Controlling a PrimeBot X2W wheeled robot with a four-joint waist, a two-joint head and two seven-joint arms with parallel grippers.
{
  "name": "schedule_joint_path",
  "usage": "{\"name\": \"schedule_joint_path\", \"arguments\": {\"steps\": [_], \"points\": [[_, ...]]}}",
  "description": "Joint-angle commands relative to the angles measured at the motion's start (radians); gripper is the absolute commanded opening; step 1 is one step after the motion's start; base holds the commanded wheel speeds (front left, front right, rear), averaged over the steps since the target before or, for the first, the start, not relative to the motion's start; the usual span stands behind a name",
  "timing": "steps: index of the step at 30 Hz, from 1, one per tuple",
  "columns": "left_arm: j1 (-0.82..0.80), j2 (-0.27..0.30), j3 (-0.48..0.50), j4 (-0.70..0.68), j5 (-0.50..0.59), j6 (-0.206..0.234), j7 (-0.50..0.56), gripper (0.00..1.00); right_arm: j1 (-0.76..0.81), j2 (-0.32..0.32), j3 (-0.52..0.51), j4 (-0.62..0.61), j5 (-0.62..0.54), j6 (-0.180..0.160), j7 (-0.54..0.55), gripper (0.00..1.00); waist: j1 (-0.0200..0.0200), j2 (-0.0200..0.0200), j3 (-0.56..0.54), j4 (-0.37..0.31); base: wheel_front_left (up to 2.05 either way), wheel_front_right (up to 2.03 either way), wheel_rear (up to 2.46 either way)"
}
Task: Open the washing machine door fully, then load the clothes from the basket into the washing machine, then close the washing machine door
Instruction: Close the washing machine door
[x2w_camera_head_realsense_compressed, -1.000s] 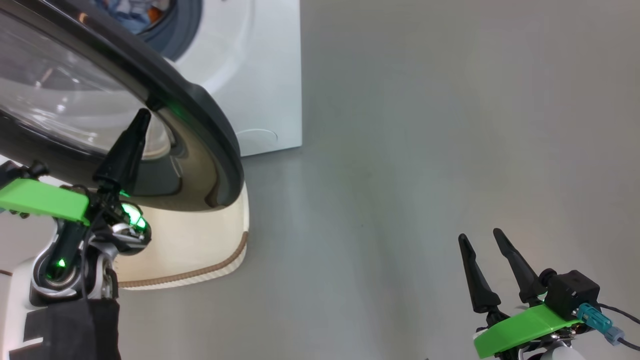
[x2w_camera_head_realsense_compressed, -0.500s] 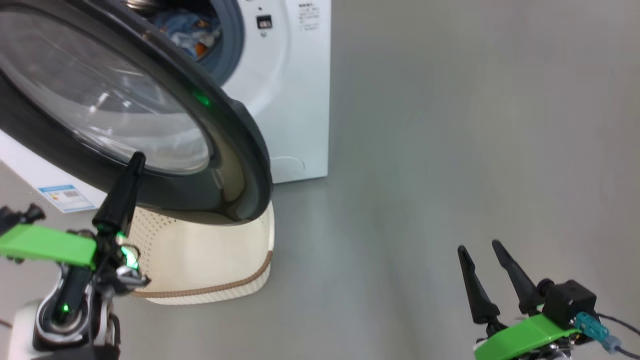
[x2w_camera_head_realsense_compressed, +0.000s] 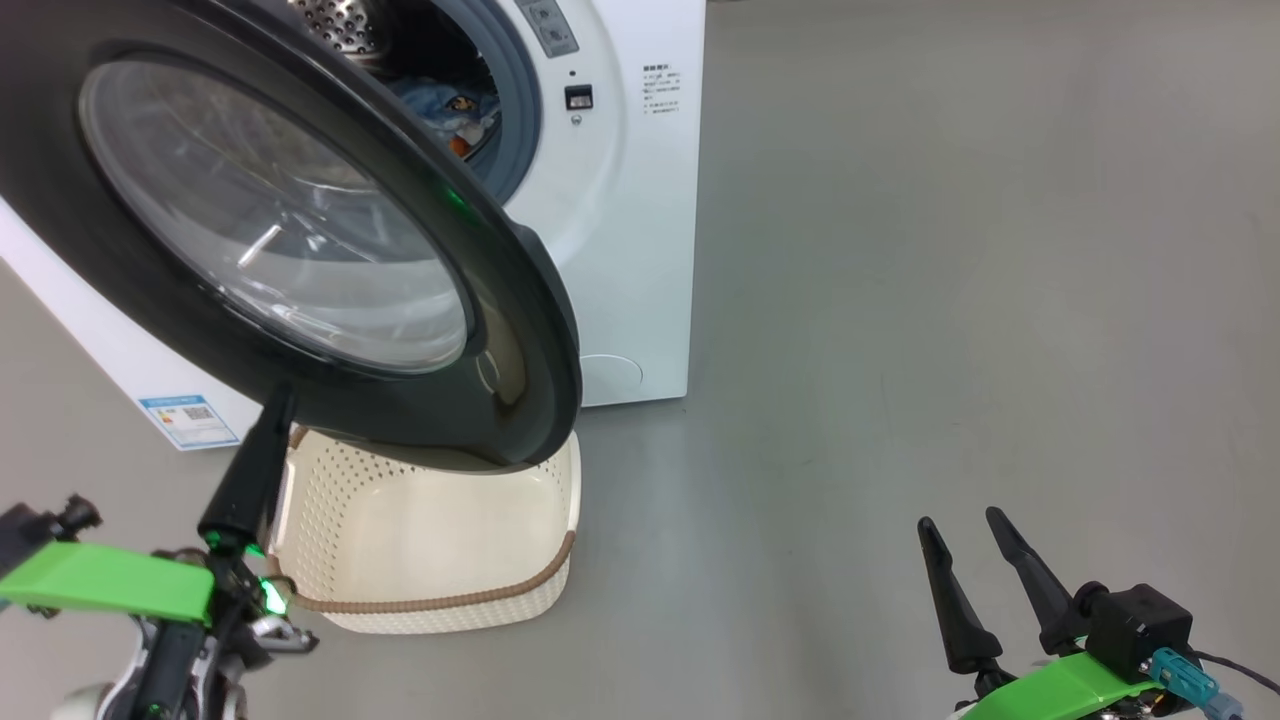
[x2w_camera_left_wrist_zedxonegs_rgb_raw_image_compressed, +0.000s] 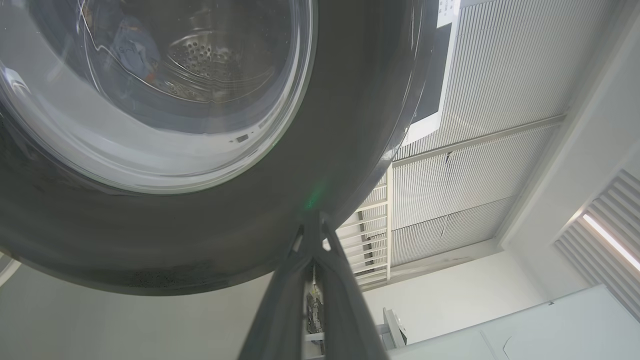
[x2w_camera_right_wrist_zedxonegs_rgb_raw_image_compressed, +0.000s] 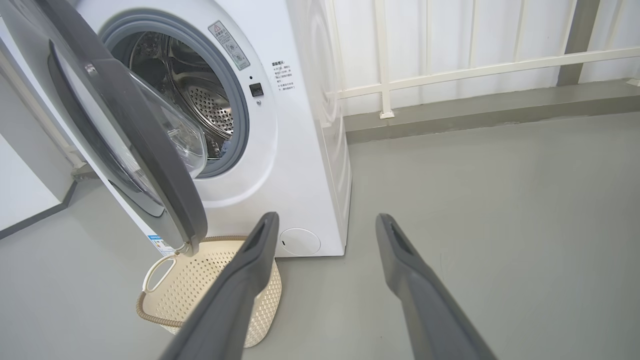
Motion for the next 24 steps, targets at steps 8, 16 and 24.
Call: {"name": "schedule_joint_path", "arguments": {"steps": [8, 16, 24], "points": [[0.040, 0.050, -0.022, -0.087, 0.086, -0.007, -0.111, 1.00, 0.000, -0.001, 0.025, -0.030, -0.014, 0.002, -0.012, 1.00, 0.0000, 0.0000, -0.006, 0.011, 0.00, 0.00, 0.00], [0.075, 0.147, -0.117, -0.135, 0.258, -0.007, -0.350, 1.00, 0.000, 0.000, 0.026, -0.033, -0.015, 0.002, -0.012, 1.00, 0.0000, 0.0000, -0.004, 0.014, 0.00, 0.00, 0.00], [0.098, 0.264, -0.219, -0.086, 0.433, -0.007, -0.527, 1.00, 0.006, 0.000, 0.026, -0.033, -0.016, 0.002, -0.012, 1.00, 0.0000, 0.0000, -0.010, 0.017, 0.00, 0.00, 0.00]]}}
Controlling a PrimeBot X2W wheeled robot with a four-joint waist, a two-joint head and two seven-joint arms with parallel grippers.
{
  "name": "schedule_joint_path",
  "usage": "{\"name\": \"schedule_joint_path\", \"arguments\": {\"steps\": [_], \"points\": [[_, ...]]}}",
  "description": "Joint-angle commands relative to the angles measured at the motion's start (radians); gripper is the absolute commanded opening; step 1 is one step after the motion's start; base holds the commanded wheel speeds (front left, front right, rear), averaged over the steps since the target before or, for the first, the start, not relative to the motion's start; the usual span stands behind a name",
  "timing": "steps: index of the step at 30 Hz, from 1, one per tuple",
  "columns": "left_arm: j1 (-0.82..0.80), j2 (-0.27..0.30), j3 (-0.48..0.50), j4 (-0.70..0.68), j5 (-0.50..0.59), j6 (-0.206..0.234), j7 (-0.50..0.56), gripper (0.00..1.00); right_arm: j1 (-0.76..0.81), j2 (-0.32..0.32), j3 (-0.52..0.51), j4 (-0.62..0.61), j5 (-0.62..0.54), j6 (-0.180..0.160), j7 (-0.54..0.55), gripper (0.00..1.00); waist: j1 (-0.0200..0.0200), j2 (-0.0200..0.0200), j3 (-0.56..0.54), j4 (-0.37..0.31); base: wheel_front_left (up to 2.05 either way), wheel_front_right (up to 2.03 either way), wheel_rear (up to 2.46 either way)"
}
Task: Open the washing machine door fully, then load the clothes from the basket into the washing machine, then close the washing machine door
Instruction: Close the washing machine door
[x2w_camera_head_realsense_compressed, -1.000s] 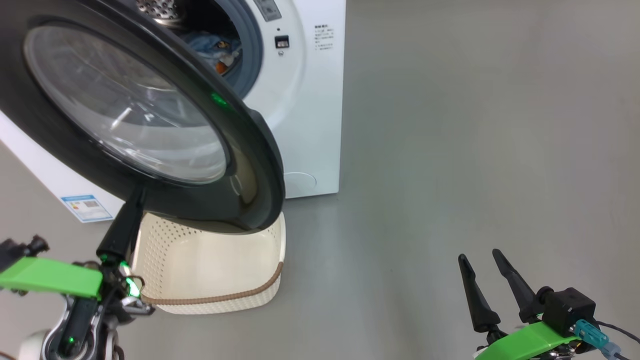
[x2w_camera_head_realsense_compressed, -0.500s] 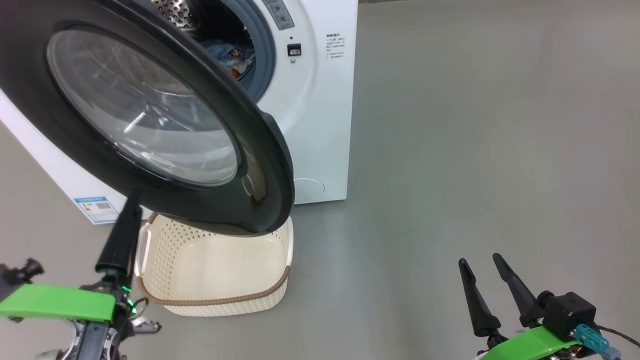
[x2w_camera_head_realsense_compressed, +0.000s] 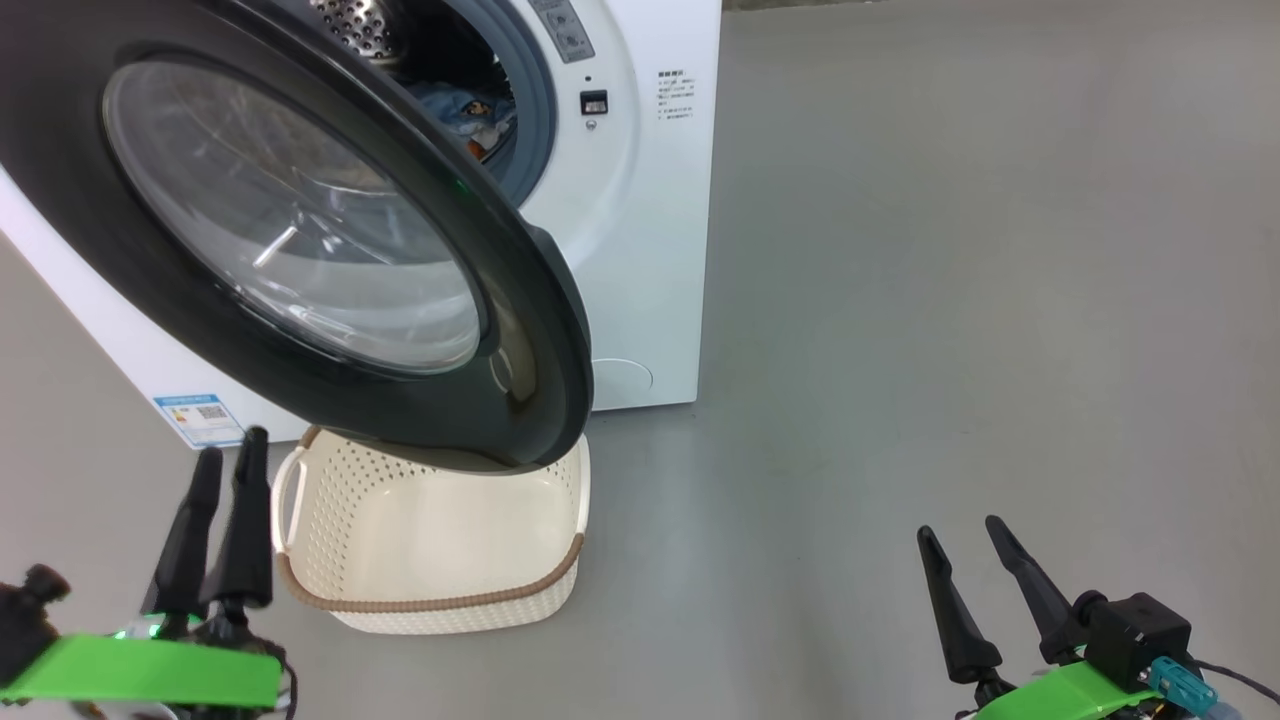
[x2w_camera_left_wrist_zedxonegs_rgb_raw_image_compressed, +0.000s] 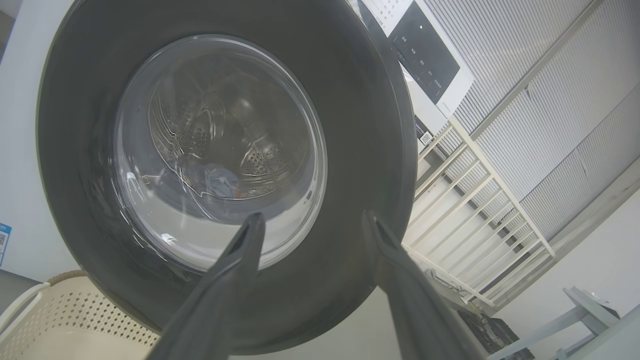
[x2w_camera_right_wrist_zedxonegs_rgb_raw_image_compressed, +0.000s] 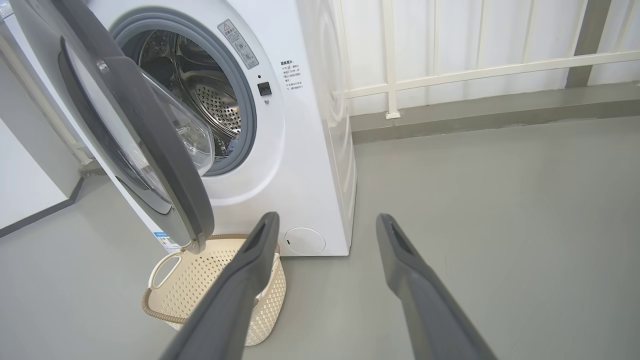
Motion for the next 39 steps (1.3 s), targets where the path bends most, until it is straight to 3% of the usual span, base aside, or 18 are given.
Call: {"name": "schedule_joint_path", "arguments": {"steps": [1, 4, 21, 25, 39], "points": [[-0.019, 0.038, 0.030, -0.012, 0.036, -0.007, -0.011, 1.00, -0.005, -0.002, 0.026, -0.026, -0.011, 0.002, -0.012, 1.00, 0.0000, 0.0000, -0.002, 0.000, 0.00, 0.00, 0.00], [-0.018, 0.059, 0.033, 0.012, 0.169, -0.007, -0.017, 1.00, -0.003, -0.003, 0.026, -0.026, -0.011, 0.002, -0.012, 1.00, 0.0000, 0.0000, -0.006, 0.001, 0.00, 0.00, 0.00], [0.096, -0.066, 0.169, 0.008, 0.755, -0.007, -0.018, 1.00, 0.012, -0.005, 0.028, -0.027, -0.011, 0.002, -0.012, 1.00, 0.0000, 0.0000, -0.021, 0.001, 0.00, 0.00, 0.00], [0.119, -0.097, 0.185, -0.015, 0.822, -0.007, -0.018, 1.00, 0.009, -0.005, 0.030, -0.028, -0.010, 0.002, -0.012, 1.00, 0.0000, 0.0000, -0.018, -0.001, 0.00, 0.00, 0.00], [0.204, -0.161, 0.241, 0.017, 0.903, -0.007, -0.018, 1.00, 0.004, -0.004, 0.031, -0.030, -0.010, 0.002, -0.012, 1.00, 0.0000, 0.0000, -0.021, -0.010, 0.00, 0.00, 0.00]]}}
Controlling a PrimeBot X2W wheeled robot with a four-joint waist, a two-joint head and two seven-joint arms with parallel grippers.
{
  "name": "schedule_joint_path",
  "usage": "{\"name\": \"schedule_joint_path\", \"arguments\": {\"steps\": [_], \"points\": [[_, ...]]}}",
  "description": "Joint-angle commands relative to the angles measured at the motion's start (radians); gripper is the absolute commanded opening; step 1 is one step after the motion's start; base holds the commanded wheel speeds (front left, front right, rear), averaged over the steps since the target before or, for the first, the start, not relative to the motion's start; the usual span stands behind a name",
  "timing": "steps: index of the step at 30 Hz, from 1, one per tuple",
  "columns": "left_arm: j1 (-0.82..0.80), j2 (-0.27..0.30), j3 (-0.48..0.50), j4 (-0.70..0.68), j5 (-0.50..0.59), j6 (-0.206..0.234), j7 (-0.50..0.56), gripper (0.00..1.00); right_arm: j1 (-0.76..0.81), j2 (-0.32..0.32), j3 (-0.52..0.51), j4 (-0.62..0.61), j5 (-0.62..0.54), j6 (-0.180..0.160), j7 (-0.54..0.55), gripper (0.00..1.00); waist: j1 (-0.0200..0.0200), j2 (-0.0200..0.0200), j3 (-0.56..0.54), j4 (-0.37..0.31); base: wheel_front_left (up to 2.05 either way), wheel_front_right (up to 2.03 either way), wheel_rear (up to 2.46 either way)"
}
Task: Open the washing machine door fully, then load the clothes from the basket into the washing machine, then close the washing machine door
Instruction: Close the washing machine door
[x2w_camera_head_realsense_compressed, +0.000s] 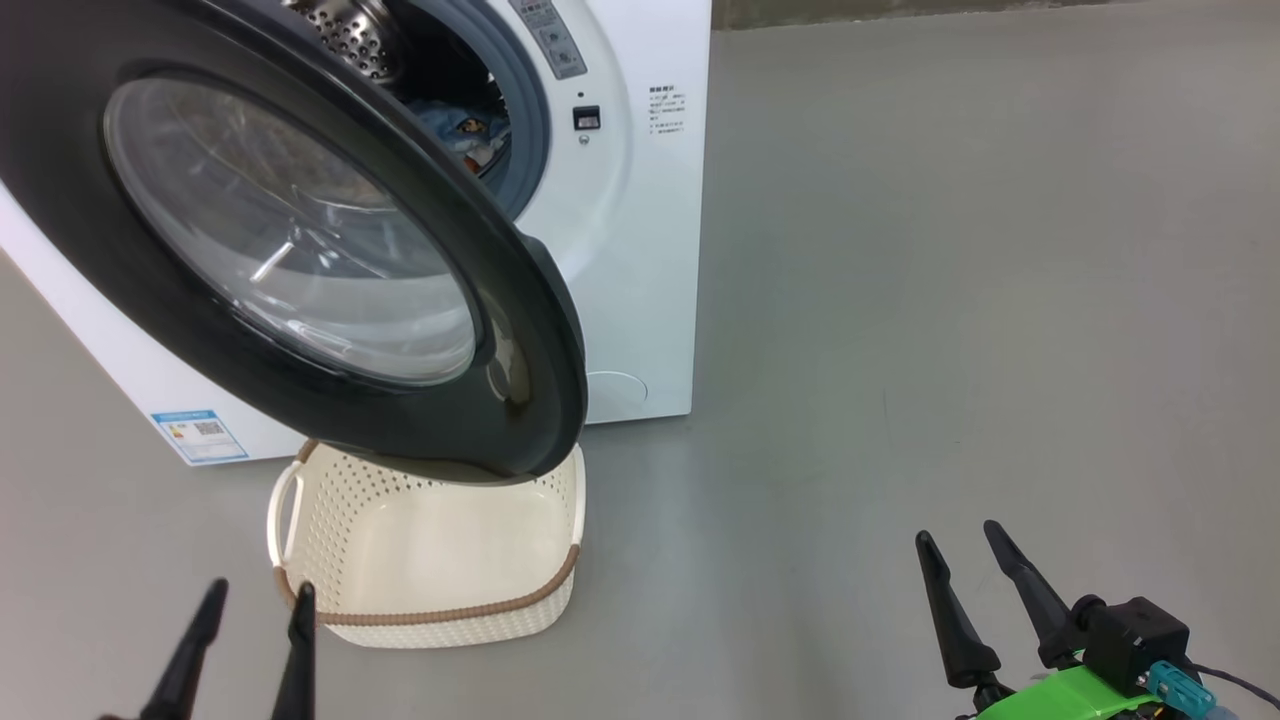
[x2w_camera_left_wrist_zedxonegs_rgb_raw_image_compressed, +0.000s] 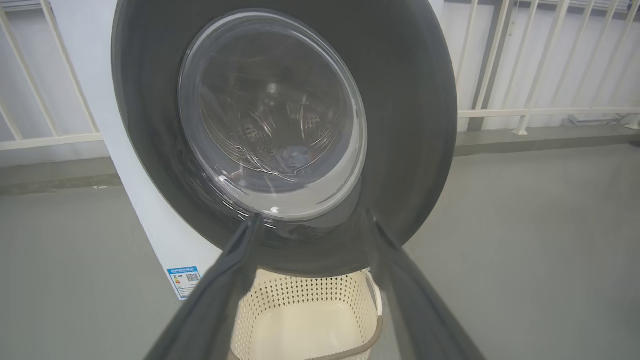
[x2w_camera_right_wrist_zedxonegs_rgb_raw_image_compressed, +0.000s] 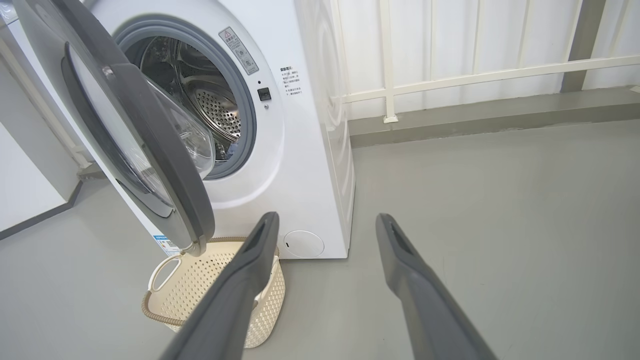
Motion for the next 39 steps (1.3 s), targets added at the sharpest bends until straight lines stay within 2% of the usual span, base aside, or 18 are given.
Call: {"name": "schedule_joint_path", "arguments": {"steps": [1, 15, 34, 35, 36, 37, 39], "points": [[-0.004, 0.005, 0.039, -0.016, 0.016, -0.002, -0.006, 1.00, -0.007, -0.004, 0.028, -0.028, -0.010, 0.002, -0.012, 1.00, 0.0000, 0.0000, -0.001, -0.001, 0.00, 0.00, 0.00], [0.018, -0.040, 0.068, 0.016, 0.060, -0.001, -0.006, 1.00, -0.007, -0.004, 0.027, -0.032, -0.014, 0.002, -0.012, 1.00, 0.0000, 0.0000, -0.005, 0.000, 0.00, 0.00, 0.00], [0.017, -0.058, 0.069, 0.027, 0.063, -0.001, -0.006, 1.00, -0.007, -0.004, 0.027, -0.030, -0.012, 0.002, -0.012, 1.00, 0.0000, 0.0000, -0.008, 0.006, 0.00, 0.00, 0.00], [0.018, -0.058, 0.069, 0.027, 0.062, -0.001, -0.006, 1.00, -0.007, -0.004, 0.027, -0.030, -0.012, 0.002, -0.012, 0.63, 0.0000, 0.0000, -0.008, 0.006, 0.00, 0.00, 0.00], [0.018, -0.059, 0.070, 0.027, 0.062, -0.001, -0.006, 1.00, -0.007, -0.003, 0.025, -0.033, -0.011, 0.002, -0.012, 0.17, 0.0000, 0.0000, -0.008, 0.005, 0.00, 0.00, 0.00], [0.018, -0.060, 0.070, 0.026, 0.061, -0.001, -0.006, 1.00, -0.006, -0.002, 0.023, -0.034, -0.008, 0.002, -0.012, 0.00, 0.0000, 0.0000, -0.008, 0.005, 0.00, 0.00, 0.00], [0.017, -0.061, 0.069, 0.026, 0.060, -0.001, -0.006, 1.00, -0.005, 0.000, 0.021, -0.037, -0.003, 0.002, -0.012, 0.00, 0.0000, 0.0000, -0.008, 0.006, 0.00, 0.00, 0.00]]}}
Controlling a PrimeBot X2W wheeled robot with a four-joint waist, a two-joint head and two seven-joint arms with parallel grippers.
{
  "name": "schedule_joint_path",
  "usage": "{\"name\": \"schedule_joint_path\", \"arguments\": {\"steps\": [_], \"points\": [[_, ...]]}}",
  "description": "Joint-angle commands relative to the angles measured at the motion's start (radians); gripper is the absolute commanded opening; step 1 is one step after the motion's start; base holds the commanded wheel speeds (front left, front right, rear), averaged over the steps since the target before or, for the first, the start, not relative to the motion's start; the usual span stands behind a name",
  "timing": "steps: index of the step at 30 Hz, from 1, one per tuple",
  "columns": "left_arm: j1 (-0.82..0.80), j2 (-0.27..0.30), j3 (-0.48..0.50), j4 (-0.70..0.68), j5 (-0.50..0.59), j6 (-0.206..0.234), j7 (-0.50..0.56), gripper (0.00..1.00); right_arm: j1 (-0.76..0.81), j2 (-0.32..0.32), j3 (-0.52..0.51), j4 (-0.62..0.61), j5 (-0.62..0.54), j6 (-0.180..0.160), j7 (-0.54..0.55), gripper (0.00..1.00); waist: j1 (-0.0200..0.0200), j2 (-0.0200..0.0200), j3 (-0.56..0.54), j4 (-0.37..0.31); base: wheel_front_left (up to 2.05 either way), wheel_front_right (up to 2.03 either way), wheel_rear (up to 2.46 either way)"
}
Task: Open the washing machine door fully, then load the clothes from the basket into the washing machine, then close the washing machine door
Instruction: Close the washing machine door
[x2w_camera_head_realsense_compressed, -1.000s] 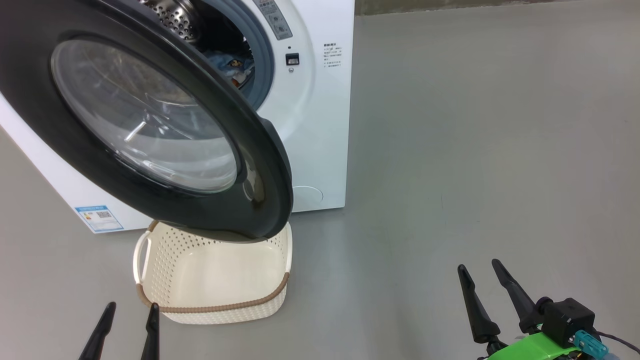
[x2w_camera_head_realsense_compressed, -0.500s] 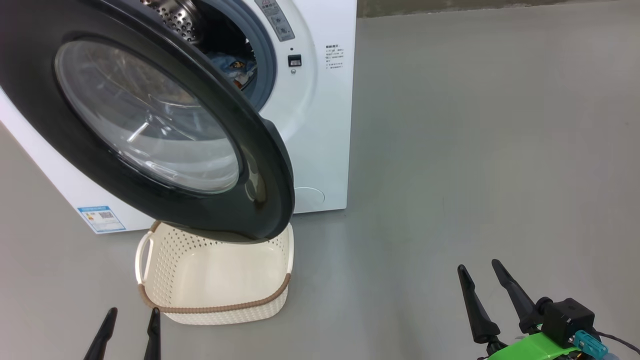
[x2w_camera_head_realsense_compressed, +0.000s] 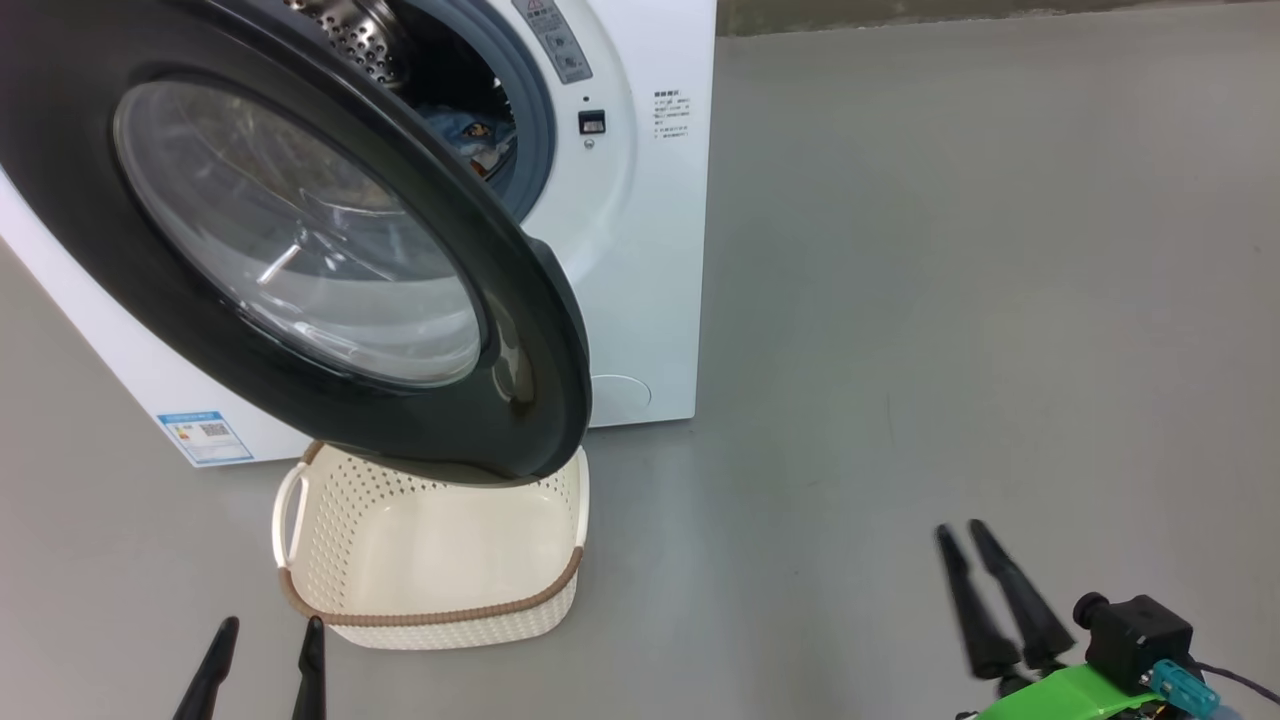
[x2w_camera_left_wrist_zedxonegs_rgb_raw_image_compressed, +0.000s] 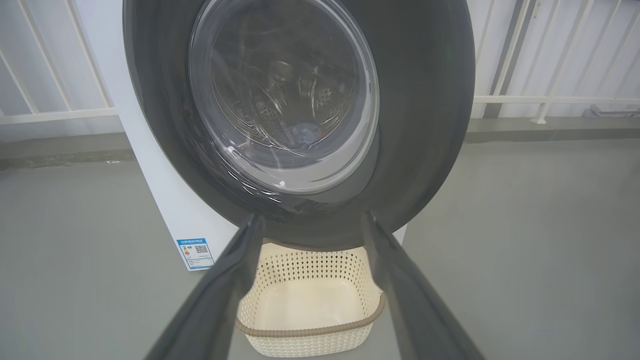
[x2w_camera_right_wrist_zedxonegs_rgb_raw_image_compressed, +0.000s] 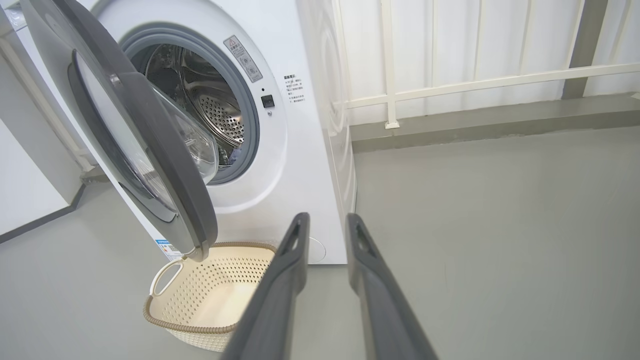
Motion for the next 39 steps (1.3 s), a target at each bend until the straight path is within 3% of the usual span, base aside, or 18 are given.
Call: {"name": "schedule_joint_path", "arguments": {"steps": [1, 7, 13, 22, 30, 39], "points": [[-0.021, 0.003, 0.036, -0.021, 0.004, -0.001, -0.006, 1.00, -0.005, 0.000, 0.019, -0.036, 0.001, 0.002, -0.012, 0.00, 0.0000, -0.0001, 0.000, 0.001, 0.00, 0.00, 0.00], [-0.026, 0.001, 0.038, -0.022, 0.002, -0.001, -0.006, 1.00, -0.020, 0.014, 0.005, -0.132, 0.025, 0.002, -0.012, 0.00, 0.0000, -0.0001, 0.003, -0.001, 0.00, 0.00, 0.00], [-0.033, 0.000, 0.039, -0.020, 0.003, -0.002, -0.006, 1.00, -0.063, 0.022, 0.038, -0.314, 0.040, 0.002, -0.012, 0.00, 0.0000, -0.0001, 0.009, 0.002, 0.00, 0.00, 0.00], [-0.043, -0.003, 0.021, -0.009, -0.006, -0.002, -0.006, 1.00, -0.217, 0.023, 0.225, -0.471, 0.070, 0.002, -0.011, 0.00, 0.0000, -0.0001, 0.006, 0.030, 0.00, 0.00, 0.00], [-0.068, -0.005, -0.008, -0.008, -0.011, -0.002, -0.006, 1.00, -0.357, 0.010, 0.472, -0.422, 0.123, 0.002, 0.017, 0.00, 0.0000, -0.0001, 0.017, 0.096, 0.00, 0.00, 0.00], [-0.115, -0.007, -0.040, -0.006, -0.027, -0.002, -0.006, 1.00, -0.388, -0.008, 0.658, -0.210, 0.167, 0.002, 0.042, 0.00, 0.0000, -0.0001, 0.070, 0.181, 0.00, 0.00, 0.00]]}}
